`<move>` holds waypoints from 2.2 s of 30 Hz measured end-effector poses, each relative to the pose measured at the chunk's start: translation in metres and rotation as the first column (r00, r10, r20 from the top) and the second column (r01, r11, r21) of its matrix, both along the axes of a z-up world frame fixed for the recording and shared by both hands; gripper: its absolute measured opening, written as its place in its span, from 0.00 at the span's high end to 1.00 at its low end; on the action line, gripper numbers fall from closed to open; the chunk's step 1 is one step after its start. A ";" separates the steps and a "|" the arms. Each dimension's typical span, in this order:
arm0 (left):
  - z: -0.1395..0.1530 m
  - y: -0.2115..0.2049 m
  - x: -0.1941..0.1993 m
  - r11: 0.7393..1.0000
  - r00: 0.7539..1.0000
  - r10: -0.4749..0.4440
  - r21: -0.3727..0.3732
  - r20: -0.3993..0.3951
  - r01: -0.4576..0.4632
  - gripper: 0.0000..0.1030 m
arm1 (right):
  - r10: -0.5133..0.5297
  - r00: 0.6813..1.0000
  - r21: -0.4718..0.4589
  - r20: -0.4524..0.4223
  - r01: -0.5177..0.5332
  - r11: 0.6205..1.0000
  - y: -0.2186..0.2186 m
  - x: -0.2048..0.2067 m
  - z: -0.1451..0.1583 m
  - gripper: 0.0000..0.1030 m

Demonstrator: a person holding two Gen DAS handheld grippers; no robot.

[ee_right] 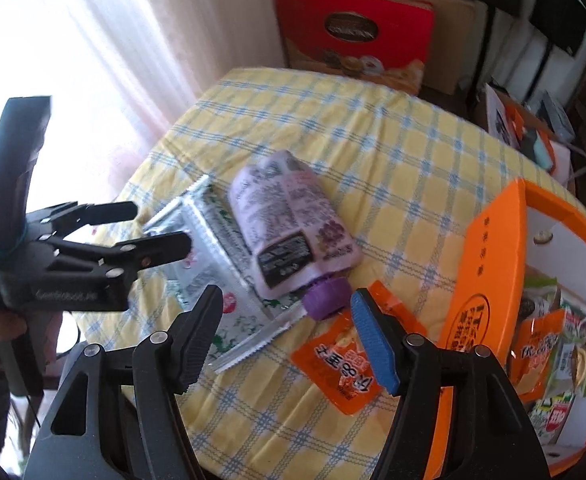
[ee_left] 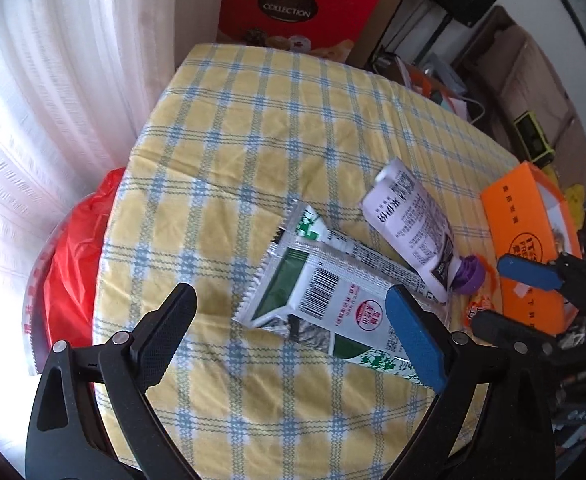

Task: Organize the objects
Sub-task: 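Move the right tool toward the large green-white packet on the tablecloth, then close the right gripper on the large green-white packet, then lift the green-white packet with the right gripper toward the orange box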

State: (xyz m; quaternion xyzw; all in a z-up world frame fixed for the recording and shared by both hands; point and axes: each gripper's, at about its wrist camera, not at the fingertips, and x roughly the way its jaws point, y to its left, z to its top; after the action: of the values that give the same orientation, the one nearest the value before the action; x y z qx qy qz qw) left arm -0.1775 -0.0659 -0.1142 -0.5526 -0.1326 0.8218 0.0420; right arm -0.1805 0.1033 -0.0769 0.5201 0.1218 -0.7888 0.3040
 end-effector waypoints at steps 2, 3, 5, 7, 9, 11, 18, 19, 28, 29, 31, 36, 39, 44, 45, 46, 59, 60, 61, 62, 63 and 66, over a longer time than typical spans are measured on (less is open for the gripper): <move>0.002 -0.004 0.000 1.000 1.000 0.006 0.000 0.002 -0.006 0.09 | 0.024 1.000 -0.024 0.002 -0.024 0.999 -0.006 0.003 0.003 0.34; 0.003 -0.005 0.000 1.000 1.000 0.007 -0.002 0.002 -0.007 0.09 | 0.036 0.999 -0.033 0.006 -0.036 0.999 -0.010 0.004 0.003 0.34; 0.007 -0.007 0.002 1.000 1.000 0.006 -0.013 -0.001 -0.006 0.09 | 0.060 0.998 -0.037 0.012 -0.060 0.998 -0.020 0.006 0.002 0.34; 0.012 -0.010 0.004 1.000 1.000 0.013 -0.028 -0.011 -0.013 0.09 | 0.088 0.996 -0.033 0.013 -0.088 0.996 -0.030 0.008 -0.001 0.34; 0.018 -0.017 0.005 0.999 0.999 0.029 -0.040 -0.029 -0.030 0.08 | 0.120 0.993 -0.023 0.008 -0.120 0.993 -0.041 0.010 -0.006 0.34; 0.023 -0.023 0.006 0.999 0.999 0.036 -0.032 -0.036 -0.037 0.08 | 0.150 0.989 -0.020 0.004 -0.150 0.988 -0.049 0.012 -0.010 0.34; 0.027 -0.043 0.007 0.997 0.997 0.069 -0.020 -0.035 -0.070 0.08 | 0.237 0.971 0.067 -0.019 -0.235 0.970 -0.082 0.011 -0.031 0.31; 0.027 -0.044 0.007 0.997 0.997 0.071 -0.021 -0.035 -0.072 0.08 | 0.238 0.971 0.072 -0.020 -0.236 0.969 -0.084 0.009 -0.034 0.29; 0.022 -0.056 0.011 0.996 0.996 0.087 -0.015 -0.029 -0.087 0.08 | 0.245 0.969 0.118 -0.016 -0.241 0.963 -0.098 -0.004 -0.054 0.21; 0.022 -0.058 0.011 0.996 0.996 0.089 -0.014 -0.028 -0.090 0.08 | 0.245 0.969 0.121 -0.016 -0.241 0.963 -0.099 -0.005 -0.057 0.20; 0.021 -0.059 0.012 0.996 0.996 0.091 -0.011 -0.026 -0.091 0.08 | 0.242 0.970 0.116 -0.021 -0.238 0.964 -0.100 -0.004 -0.058 0.18; 0.021 -0.059 0.012 0.995 0.995 0.095 -0.004 -0.025 -0.095 0.08 | 0.238 0.970 0.160 -0.043 -0.229 0.960 -0.103 0.000 -0.059 0.25; 0.024 -0.057 0.014 0.996 0.995 0.092 -0.004 -0.032 -0.092 0.08 | 0.217 0.975 0.144 -0.049 -0.208 0.967 -0.101 0.000 -0.054 0.34; 0.032 -0.055 0.014 0.996 0.995 0.088 -0.006 -0.047 -0.089 0.08 | 0.182 0.983 0.010 -0.016 -0.182 0.983 -0.087 0.001 -0.036 0.37; 0.034 -0.055 0.014 0.996 0.995 0.088 -0.004 -0.049 -0.089 0.08 | 0.177 0.984 -0.014 -0.018 -0.177 0.984 -0.082 0.001 -0.031 0.37; 0.036 -0.055 0.015 0.996 0.995 0.089 -0.001 -0.053 -0.089 0.08 | 0.171 0.985 -0.028 -0.021 -0.171 0.985 -0.080 0.001 -0.026 0.37; 0.061 -0.023 0.010 0.997 0.995 0.041 0.075 -0.094 -0.034 0.07 | 0.007 0.997 -0.140 -0.079 -0.018 0.990 -0.009 -0.008 0.042 0.37; 0.063 -0.018 0.009 0.997 0.995 0.030 0.078 -0.097 -0.022 0.07 | -0.008 0.997 -0.144 -0.082 -0.004 0.990 -0.003 -0.008 0.047 0.37; 0.063 -0.011 0.009 0.997 0.995 0.016 0.081 -0.101 -0.008 0.07 | -0.030 0.996 -0.150 -0.083 0.017 0.989 0.005 -0.010 0.052 0.37; 0.063 -0.005 0.009 0.996 0.995 0.001 0.086 -0.103 0.008 0.07 | -0.049 0.995 -0.160 -0.082 0.036 0.987 0.012 -0.012 0.056 0.37; 0.063 0.004 0.009 0.996 0.995 -0.020 0.088 -0.099 0.029 0.07 | -0.064 0.995 -0.172 -0.081 0.050 0.984 0.021 -0.012 0.061 0.37; 0.060 0.029 0.008 0.994 0.992 -0.079 0.065 -0.094 0.086 0.07 | -0.111 0.990 -0.187 -0.083 0.094 0.978 0.043 -0.017 0.071 0.37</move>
State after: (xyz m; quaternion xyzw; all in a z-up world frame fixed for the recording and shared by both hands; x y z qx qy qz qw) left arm -0.1695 -0.0369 -0.0544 -0.5176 -0.1360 0.8387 0.1011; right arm -0.1971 0.1459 -0.0054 0.4582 0.0362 -0.8347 0.3034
